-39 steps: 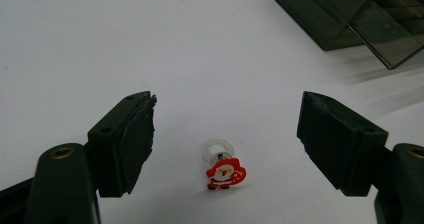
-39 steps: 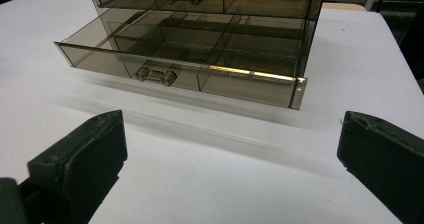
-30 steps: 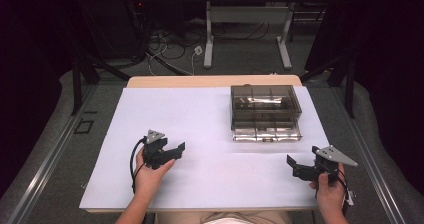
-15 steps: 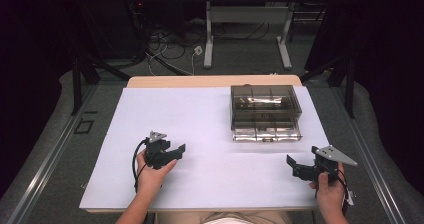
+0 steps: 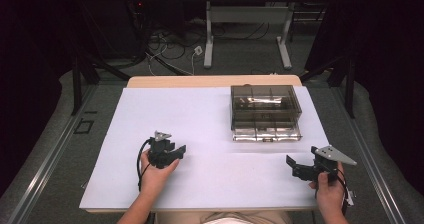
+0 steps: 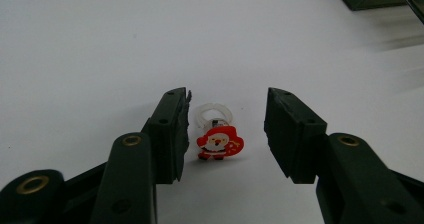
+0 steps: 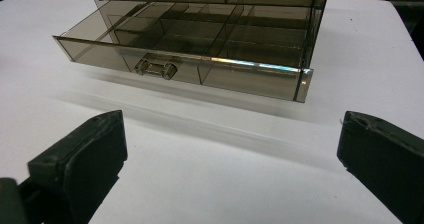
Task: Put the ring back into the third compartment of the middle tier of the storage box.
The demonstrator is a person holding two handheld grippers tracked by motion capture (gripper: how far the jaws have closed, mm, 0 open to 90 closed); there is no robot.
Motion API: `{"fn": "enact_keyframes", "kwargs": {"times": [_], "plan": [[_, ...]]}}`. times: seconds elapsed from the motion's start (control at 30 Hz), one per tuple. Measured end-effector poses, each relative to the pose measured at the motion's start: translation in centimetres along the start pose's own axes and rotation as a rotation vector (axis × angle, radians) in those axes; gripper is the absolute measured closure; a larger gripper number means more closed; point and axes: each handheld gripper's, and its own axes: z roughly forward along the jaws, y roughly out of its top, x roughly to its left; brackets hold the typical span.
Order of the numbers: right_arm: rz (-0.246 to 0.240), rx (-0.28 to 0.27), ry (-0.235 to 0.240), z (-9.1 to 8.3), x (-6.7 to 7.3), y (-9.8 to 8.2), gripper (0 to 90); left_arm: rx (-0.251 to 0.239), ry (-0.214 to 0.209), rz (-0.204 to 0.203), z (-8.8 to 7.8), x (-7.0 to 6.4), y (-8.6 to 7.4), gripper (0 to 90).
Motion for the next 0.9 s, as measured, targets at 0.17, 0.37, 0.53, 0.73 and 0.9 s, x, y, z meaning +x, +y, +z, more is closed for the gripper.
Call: {"fn": "enact_keyframes", "kwargs": {"times": [0.17, 0.37, 0.53, 0.73, 0.9], "plan": [[-0.003, -0.001, -0.001, 0.03, -0.03, 0.0, 0.0, 0.021, 0.01, 0.003, 0.2, 0.04, -0.04, 56.3], [-0.001, -0.006, 0.004, 0.13, -0.05, -0.05, 0.0, 0.032, 0.013, -0.004, 0.26, 0.13, -0.1, 61.0], [-0.002, -0.005, 0.009, 0.13, -0.11, -0.05, 0.0, 0.048, 0.012, 0.005, 0.46, 0.07, -0.21, 64.3], [0.006, 0.009, 0.01, 0.1, -0.07, -0.06, 0.0, 0.055, -0.007, -0.005, 0.54, 0.12, -0.26, 67.4], [0.005, 0.007, 0.012, 0.14, -0.07, -0.07, 0.0, 0.054, -0.01, -0.01, 0.58, 0.12, -0.25, 68.1]]}}
